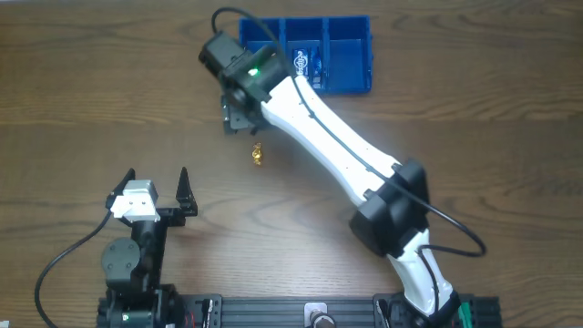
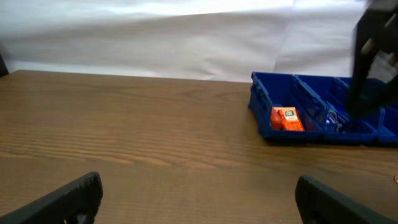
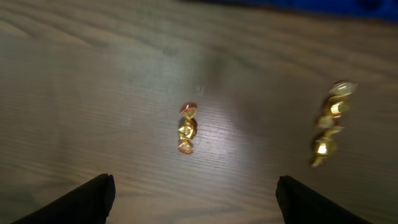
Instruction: Sort Candies Into Trays
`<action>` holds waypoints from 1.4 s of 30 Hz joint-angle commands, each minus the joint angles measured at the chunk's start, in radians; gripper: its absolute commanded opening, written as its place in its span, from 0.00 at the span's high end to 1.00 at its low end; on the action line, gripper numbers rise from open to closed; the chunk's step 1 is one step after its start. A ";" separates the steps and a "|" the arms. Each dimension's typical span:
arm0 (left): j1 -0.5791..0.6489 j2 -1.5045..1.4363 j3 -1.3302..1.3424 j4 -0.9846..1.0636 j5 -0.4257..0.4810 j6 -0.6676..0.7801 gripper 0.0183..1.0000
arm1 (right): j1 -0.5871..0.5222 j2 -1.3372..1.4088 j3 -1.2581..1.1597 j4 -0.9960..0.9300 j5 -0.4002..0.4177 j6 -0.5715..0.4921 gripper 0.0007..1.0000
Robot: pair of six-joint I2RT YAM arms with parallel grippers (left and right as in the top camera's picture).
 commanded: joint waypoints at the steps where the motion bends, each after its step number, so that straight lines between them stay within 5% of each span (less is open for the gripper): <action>1: 0.003 -0.006 -0.016 -0.040 0.013 0.011 0.00 | 0.006 0.104 -0.012 0.014 -0.045 0.056 0.16; 30: 0.003 -0.006 -0.016 -0.039 0.013 0.011 0.00 | -0.012 0.295 -0.048 0.074 -0.117 0.107 0.25; 42: 0.003 -0.006 -0.016 -0.039 0.013 0.011 0.00 | -0.012 0.295 -0.048 0.092 -0.117 0.111 0.58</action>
